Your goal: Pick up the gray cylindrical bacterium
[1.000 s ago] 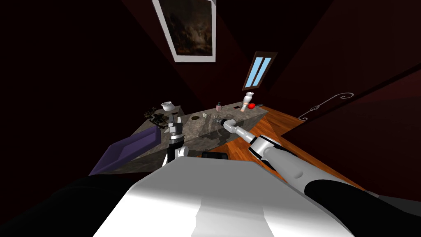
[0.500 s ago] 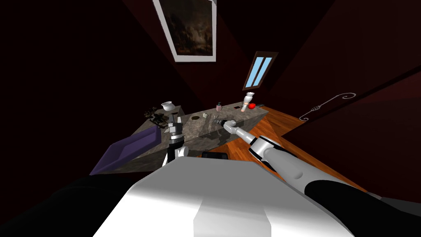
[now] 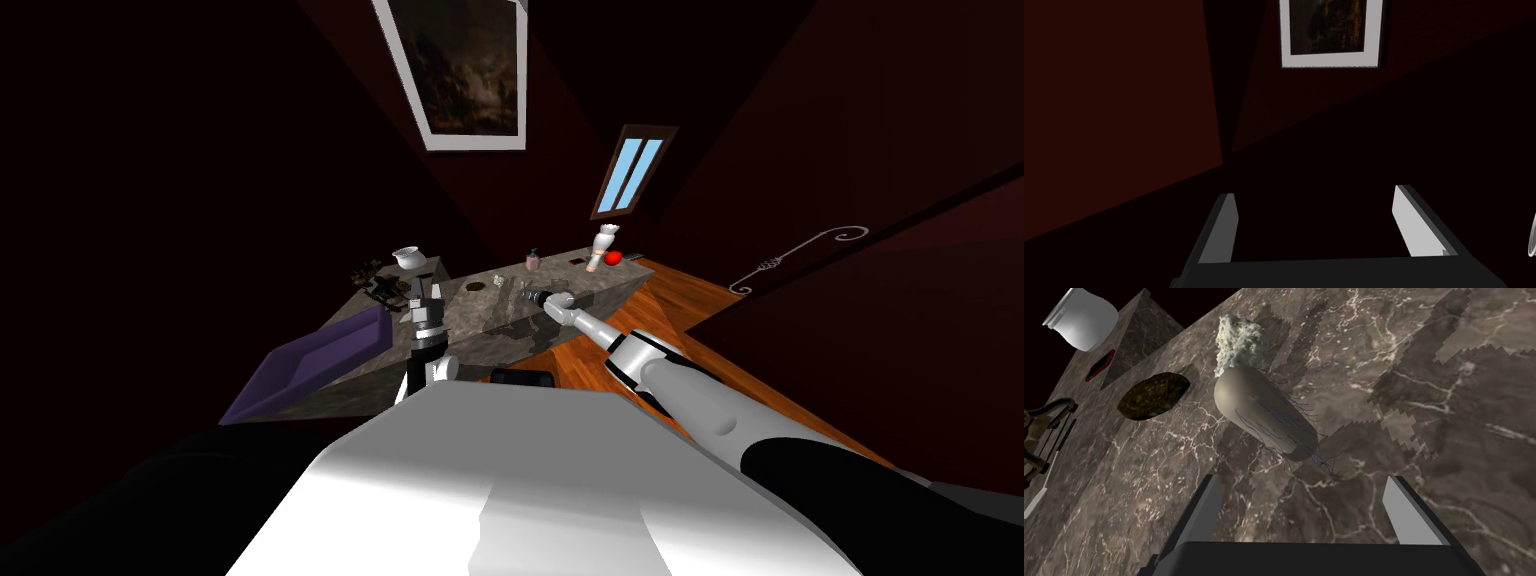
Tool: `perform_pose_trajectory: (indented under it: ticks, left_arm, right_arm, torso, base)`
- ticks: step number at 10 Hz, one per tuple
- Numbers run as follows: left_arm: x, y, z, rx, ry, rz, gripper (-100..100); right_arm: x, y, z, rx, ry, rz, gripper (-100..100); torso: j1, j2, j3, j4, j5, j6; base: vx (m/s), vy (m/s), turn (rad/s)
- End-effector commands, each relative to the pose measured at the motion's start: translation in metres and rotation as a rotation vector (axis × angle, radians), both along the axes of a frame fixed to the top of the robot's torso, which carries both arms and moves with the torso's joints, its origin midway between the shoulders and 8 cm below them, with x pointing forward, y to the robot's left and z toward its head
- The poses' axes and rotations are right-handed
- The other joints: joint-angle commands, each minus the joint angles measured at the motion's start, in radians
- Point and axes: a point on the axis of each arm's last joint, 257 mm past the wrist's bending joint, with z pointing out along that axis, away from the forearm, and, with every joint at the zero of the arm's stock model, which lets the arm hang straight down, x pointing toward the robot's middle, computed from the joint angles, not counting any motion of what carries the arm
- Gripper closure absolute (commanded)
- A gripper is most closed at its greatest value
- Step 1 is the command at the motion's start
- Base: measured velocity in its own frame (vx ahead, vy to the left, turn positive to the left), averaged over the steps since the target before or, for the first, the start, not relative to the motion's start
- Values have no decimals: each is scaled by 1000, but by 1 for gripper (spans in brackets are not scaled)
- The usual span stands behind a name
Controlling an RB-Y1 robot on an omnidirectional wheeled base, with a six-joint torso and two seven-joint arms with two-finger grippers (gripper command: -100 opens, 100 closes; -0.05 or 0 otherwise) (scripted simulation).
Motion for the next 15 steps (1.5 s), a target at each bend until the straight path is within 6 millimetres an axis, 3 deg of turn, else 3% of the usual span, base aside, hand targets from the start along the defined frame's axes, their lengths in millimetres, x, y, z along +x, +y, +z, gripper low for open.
perform_pose_trajectory:
  ticks: [1,3,8,12,13,15]
  left_arm:
    - [0,0,0,0,0,0,0]
    - [0,0,0,0,0,0,0]
    - [0,0,0,0,0,0,0]
    - [0,0,0,0,0,0,0]
    - [0,0,0,0,0,0,0]
    - [0,0,0,0,0,0,0]
  right_arm:
    - [17,1,18,137,20,-79,-100]
    - [27,-5,35,261,49,-144,-100]
    - [23,3,38,482,207,-225,-100]
    - [21,4,35,512,231,-235,-100]
    - [21,4,35,511,229,-236,100]
    - [21,4,35,510,228,-234,100]
  torso:
    - [0,0,0,0,0,0]
    - [-2,2,1,0,0,0]
    - [0,0,0,0,0,0]
    - [4,-4,-2,-1,1,-1]
    - [2,-3,-1,0,0,-1]
    - [0,0,0,0,0,0]
  base:
    - [-20,-28,214]
    - [-25,-32,49]
    - [-1,1,-5]
    - [29,20,15]
    - [0,0,0]
    - [0,0,0]
